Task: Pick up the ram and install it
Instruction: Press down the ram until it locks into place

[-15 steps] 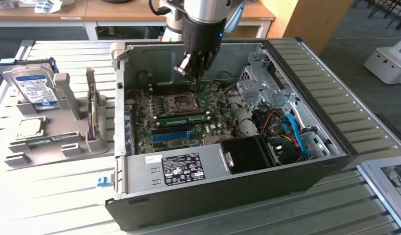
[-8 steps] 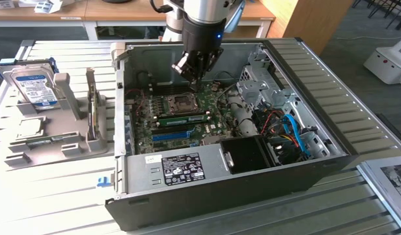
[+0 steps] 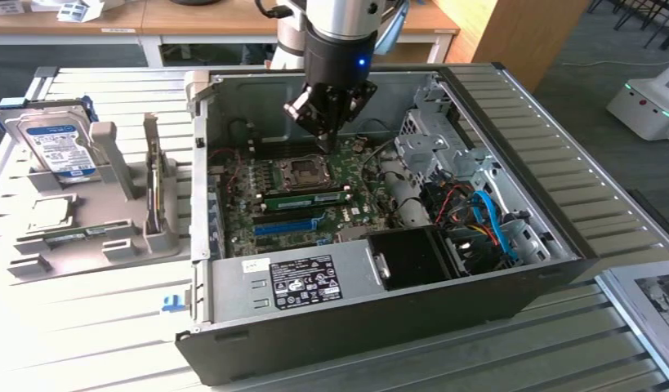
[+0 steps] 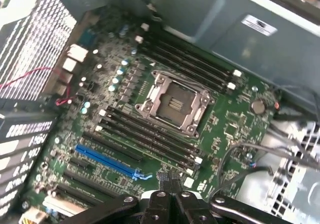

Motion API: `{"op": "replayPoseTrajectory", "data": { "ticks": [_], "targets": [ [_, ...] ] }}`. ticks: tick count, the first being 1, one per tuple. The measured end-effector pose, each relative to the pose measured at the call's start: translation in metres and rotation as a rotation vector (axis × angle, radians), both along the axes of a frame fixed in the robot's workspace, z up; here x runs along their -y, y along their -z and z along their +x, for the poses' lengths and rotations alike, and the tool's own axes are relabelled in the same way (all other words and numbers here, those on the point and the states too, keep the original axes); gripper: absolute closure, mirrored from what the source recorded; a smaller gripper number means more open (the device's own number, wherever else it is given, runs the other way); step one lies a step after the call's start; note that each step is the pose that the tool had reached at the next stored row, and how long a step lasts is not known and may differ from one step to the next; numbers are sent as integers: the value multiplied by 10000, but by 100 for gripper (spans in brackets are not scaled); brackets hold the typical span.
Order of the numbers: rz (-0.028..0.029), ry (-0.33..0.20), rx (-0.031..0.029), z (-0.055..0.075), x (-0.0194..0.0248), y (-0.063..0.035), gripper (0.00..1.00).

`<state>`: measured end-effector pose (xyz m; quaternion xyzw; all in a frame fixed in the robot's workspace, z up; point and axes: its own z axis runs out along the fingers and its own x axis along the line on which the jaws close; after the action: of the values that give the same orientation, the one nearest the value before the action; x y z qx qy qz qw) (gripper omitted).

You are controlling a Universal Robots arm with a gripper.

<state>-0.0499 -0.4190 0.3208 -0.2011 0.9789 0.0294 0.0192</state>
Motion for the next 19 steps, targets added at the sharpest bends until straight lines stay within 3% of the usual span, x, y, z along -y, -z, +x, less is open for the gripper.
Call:
{"op": "replayPoseTrajectory", "data": {
  "ticks": [7,19],
  "targets": [
    [-1,1179,0,0,0,3,90],
    [-2,2496,-1,-1,0,6,90]
  ]
}}
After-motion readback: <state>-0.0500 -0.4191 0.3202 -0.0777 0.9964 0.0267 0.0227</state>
